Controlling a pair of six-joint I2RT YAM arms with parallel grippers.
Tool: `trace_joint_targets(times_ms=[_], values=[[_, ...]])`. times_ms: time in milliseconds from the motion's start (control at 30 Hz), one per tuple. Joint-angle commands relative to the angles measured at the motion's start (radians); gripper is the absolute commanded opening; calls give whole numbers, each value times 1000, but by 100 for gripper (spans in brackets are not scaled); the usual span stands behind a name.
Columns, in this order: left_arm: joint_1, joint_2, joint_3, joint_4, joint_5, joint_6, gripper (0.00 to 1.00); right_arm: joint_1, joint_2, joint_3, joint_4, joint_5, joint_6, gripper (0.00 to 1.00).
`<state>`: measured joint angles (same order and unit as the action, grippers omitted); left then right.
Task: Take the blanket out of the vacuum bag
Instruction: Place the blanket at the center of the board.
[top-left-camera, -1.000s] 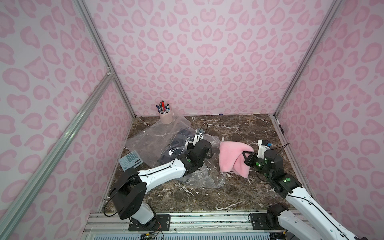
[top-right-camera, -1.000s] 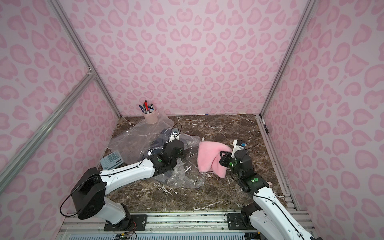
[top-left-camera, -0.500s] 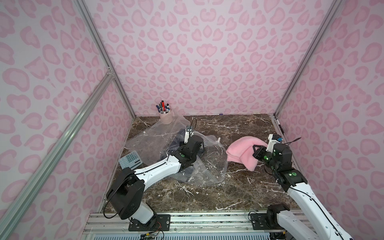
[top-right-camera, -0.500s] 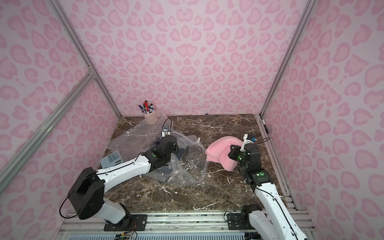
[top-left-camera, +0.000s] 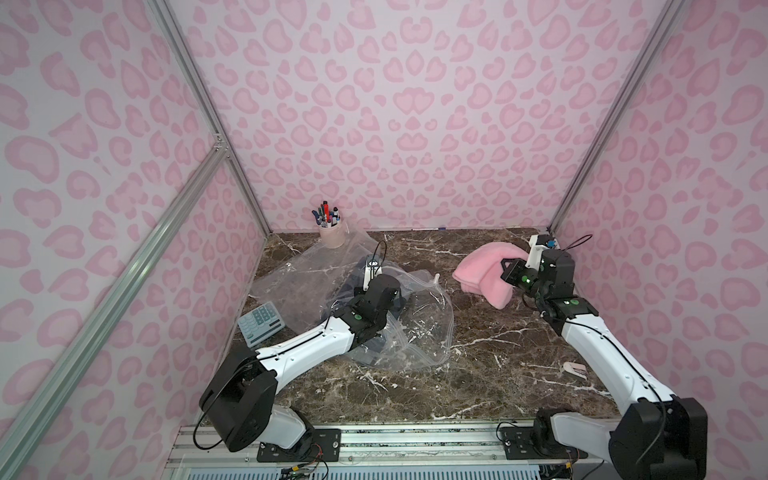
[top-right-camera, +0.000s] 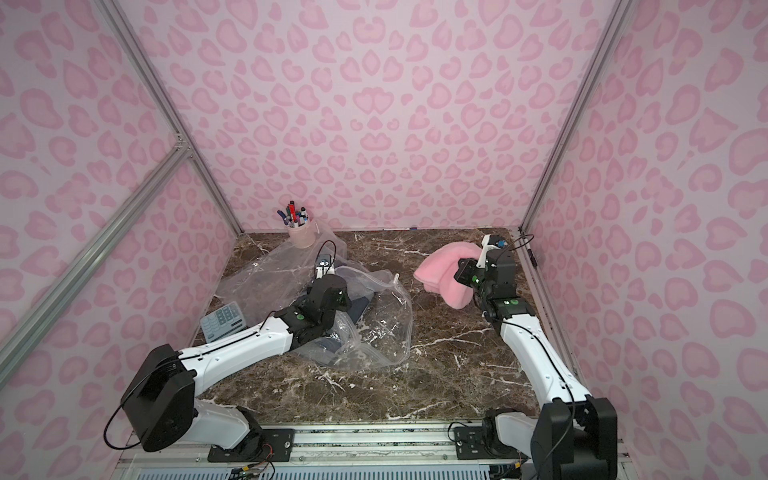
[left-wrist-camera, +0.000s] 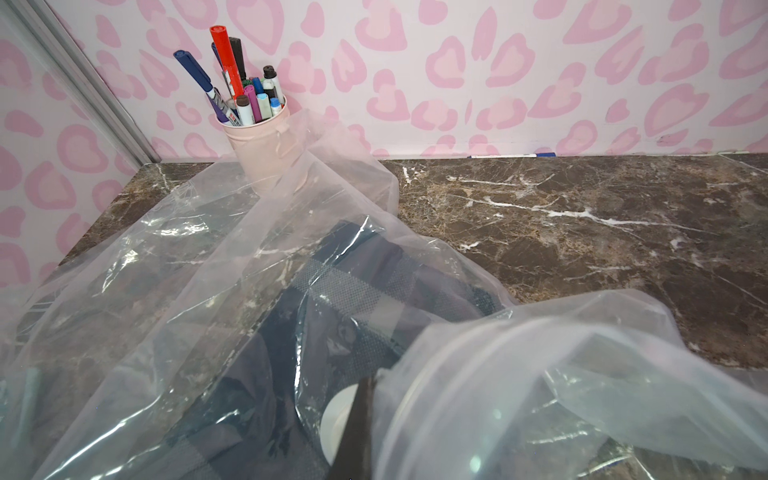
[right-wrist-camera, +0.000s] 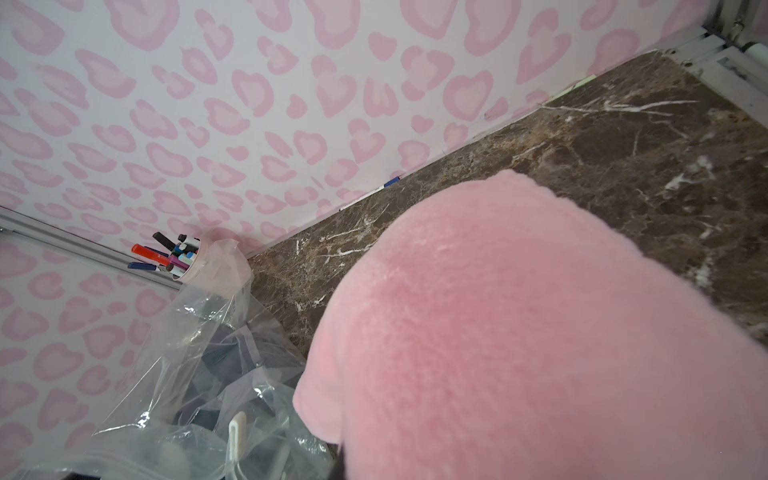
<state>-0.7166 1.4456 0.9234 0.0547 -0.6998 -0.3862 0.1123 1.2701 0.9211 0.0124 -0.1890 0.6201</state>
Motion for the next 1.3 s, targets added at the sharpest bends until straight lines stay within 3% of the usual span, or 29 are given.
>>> trace_joint_targets(times_ms=[0, 267, 533, 633, 767, 967, 1267], values=[[3, -7, -6, 8, -18, 9, 4, -23, 84, 68, 60, -54, -22, 0], [5, -6, -4, 9, -30, 32, 4, -43, 285, 180, 156, -110, 35, 0], [12, 2, -10, 17, -29, 41, 4, -40, 464, 294, 288, -214, 176, 0], [14, 9, -9, 24, -18, 39, 4, -49, 496, 255, 373, -226, 270, 0], [14, 20, -7, 35, 15, 35, 4, -99, 500, 43, 504, -211, 375, 0], [14, 30, 4, 45, 39, 54, 4, -138, 460, -111, 424, -117, 244, 0], [14, 25, -7, 56, 61, 43, 4, -138, 366, -140, 234, 34, 71, 0]])
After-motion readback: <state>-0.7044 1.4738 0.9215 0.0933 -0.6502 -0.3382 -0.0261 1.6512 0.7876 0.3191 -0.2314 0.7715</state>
